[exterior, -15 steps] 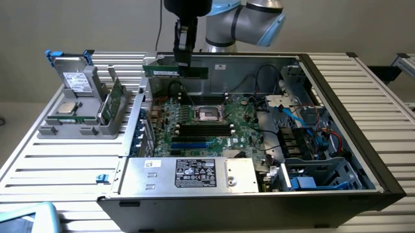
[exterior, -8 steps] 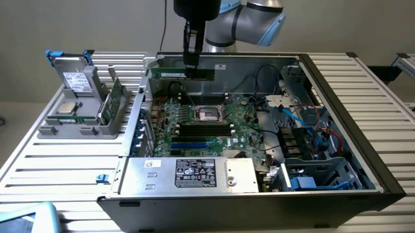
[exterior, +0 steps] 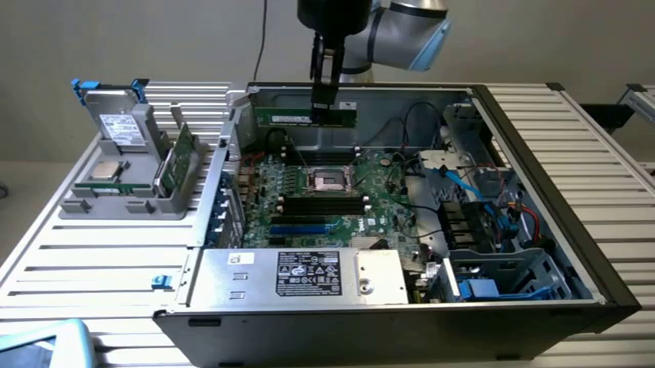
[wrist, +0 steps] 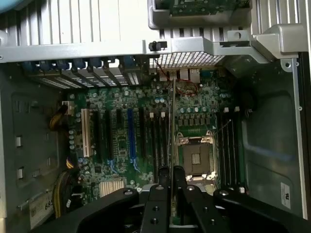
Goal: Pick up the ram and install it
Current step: 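Pick up the ram and move it above insertion slot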
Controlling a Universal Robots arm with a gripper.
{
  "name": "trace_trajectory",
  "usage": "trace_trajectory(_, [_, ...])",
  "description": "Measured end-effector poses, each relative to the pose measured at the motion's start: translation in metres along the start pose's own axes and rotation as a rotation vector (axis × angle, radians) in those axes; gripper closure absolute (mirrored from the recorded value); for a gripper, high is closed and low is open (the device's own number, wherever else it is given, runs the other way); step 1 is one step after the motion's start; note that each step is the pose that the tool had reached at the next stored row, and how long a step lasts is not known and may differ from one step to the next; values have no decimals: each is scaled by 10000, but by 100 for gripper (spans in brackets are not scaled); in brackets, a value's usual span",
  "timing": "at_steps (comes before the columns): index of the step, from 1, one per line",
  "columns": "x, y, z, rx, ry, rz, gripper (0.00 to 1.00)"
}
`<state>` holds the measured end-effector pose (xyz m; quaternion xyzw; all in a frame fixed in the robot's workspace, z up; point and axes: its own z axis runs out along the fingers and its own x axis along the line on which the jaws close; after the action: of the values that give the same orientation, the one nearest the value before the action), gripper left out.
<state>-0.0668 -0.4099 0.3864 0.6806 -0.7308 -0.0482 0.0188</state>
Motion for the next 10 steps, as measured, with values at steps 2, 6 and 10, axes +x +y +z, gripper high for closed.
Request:
trace_trajectory(2, [-6, -86, -8, -3, 0, -1, 85])
trace_trajectory(6, [-15, -194, -18, -4, 0, 0, 85])
trace_trajectory(10, [-17, -208, -19, -3, -1, 0, 85])
